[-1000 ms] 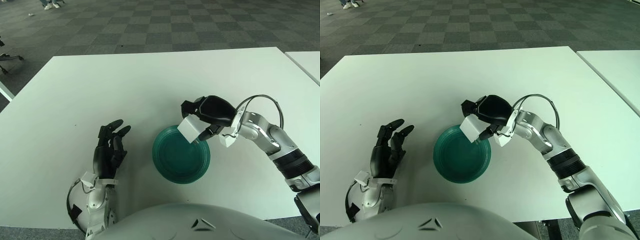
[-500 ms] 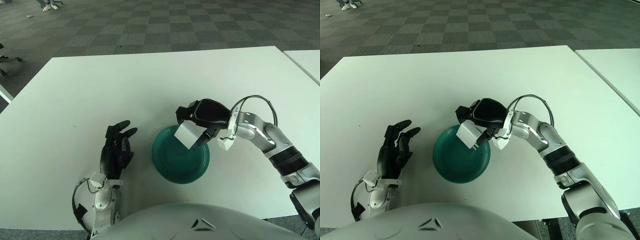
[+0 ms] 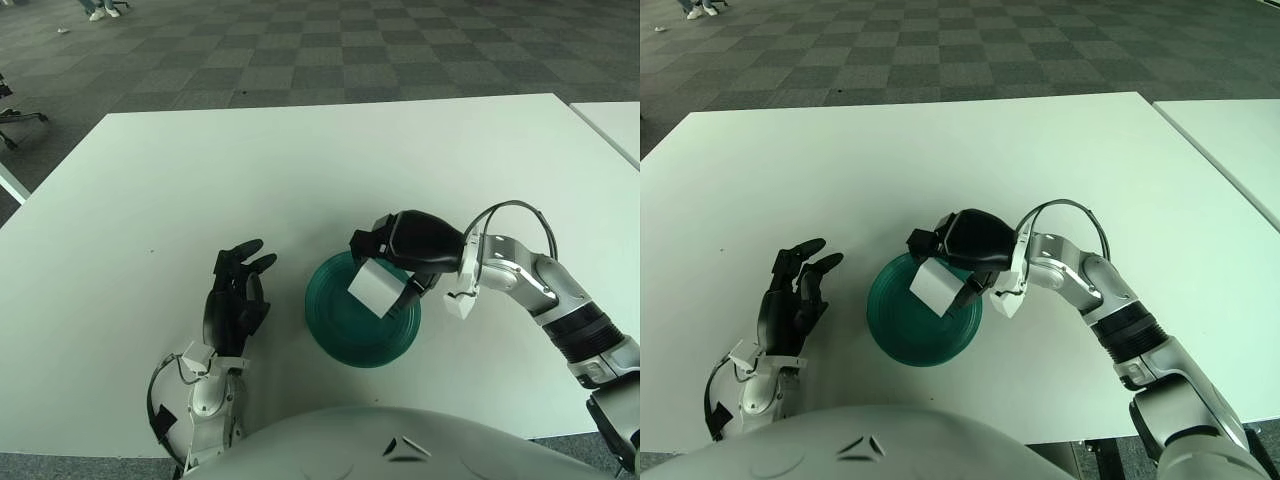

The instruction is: Put the charger into the plate.

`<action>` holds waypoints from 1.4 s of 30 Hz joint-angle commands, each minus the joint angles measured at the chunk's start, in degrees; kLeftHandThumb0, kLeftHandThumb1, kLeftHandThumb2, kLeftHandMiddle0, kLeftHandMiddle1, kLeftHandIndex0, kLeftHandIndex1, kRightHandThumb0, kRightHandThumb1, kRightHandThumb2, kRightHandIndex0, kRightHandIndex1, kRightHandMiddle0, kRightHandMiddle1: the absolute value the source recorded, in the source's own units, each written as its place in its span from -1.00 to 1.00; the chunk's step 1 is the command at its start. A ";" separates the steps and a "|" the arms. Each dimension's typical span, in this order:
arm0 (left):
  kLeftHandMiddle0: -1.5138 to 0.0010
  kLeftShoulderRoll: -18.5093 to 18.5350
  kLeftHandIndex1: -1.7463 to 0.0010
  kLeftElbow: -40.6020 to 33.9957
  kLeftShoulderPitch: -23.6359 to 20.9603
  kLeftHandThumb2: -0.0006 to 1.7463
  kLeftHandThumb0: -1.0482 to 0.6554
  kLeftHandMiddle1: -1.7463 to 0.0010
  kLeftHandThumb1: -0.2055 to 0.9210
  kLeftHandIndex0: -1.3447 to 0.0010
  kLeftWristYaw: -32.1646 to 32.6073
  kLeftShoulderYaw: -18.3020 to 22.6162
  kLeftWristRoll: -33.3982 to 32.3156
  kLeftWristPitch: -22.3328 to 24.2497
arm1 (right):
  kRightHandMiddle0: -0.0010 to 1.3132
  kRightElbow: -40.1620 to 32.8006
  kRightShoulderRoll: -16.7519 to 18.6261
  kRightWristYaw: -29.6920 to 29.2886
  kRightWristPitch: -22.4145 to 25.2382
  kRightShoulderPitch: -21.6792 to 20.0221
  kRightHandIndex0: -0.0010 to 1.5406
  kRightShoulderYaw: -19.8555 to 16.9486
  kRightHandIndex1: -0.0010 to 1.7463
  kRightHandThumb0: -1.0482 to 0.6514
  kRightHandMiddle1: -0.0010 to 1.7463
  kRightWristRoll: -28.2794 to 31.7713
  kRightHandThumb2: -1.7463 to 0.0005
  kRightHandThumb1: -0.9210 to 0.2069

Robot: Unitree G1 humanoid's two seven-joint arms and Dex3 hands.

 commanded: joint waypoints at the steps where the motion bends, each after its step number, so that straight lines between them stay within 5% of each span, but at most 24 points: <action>1: 0.59 -2.95 -0.42 4.38 1.43 -0.31 -0.71 -0.20 1.00 0.74 0.98 -1.38 -1.76 1.83 | -0.40 0.13 0.45 -0.61 -1.92 -0.50 0.07 0.28 1.00 -0.24 1.00 -0.88 -0.08 -0.44; 10: 0.60 -3.41 -0.41 5.09 0.83 -0.33 -0.71 -0.18 1.00 0.74 1.98 -1.77 -2.42 1.47 | -0.45 -0.74 1.28 -3.29 -2.86 1.21 -0.04 -0.85 1.00 -0.23 1.00 -4.52 -0.01 -0.53; 13: 0.60 -3.49 -0.40 5.34 0.65 -0.33 -0.71 -0.18 1.00 0.75 2.32 -1.86 -2.59 1.18 | -0.49 -1.37 1.08 -3.15 -2.62 1.56 -0.16 -1.00 1.00 -0.22 1.00 -4.86 0.05 -0.60; 16: 0.60 -3.57 -0.39 5.60 0.47 -0.34 -0.70 -0.17 1.00 0.77 2.53 -1.94 -2.74 0.90 | -0.60 -2.04 0.68 -2.86 -2.59 1.63 -0.51 -1.15 0.95 -0.20 1.00 -5.42 0.25 -0.82; 19: 0.59 -3.63 -0.38 5.83 0.34 -0.33 -0.70 -0.17 1.00 0.79 2.62 -2.07 -2.75 0.58 | -0.67 -2.70 0.00 -2.65 -2.86 1.44 -0.61 -1.27 0.46 -0.19 1.00 -6.53 0.36 -0.94; 22: 0.60 -3.65 -0.37 6.04 0.25 -0.33 -0.71 -0.16 1.00 0.80 2.69 -2.15 -2.76 0.30 | -0.91 -2.83 -0.62 -3.33 -3.40 1.04 -0.64 -1.47 -0.05 -0.54 0.48 -8.15 0.23 -0.98; 28: 0.63 -3.79 -0.39 6.17 0.29 -0.33 -0.72 -0.12 1.00 0.75 3.28 -2.30 -2.48 0.13 | -0.99 -2.93 -0.71 -4.38 -3.04 1.40 -0.66 -1.84 -0.67 -0.74 -0.18 -9.96 0.06 -1.00; 34: 0.66 -4.01 -0.42 5.86 0.55 -0.35 -0.72 -0.09 1.00 0.72 4.35 -2.67 -1.98 0.29 | -1.00 -3.36 0.24 -3.62 -0.80 2.20 -0.79 -2.13 -0.91 -0.88 -0.64 -8.67 -0.02 -1.00; 42: 0.69 -3.87 -0.43 4.88 0.94 -0.38 -0.74 -0.09 1.00 0.73 5.13 -3.44 -2.50 1.52 | -1.00 -3.50 0.99 -2.63 1.88 2.93 -0.92 -2.58 -0.99 -0.98 -0.87 -5.83 -0.06 -1.00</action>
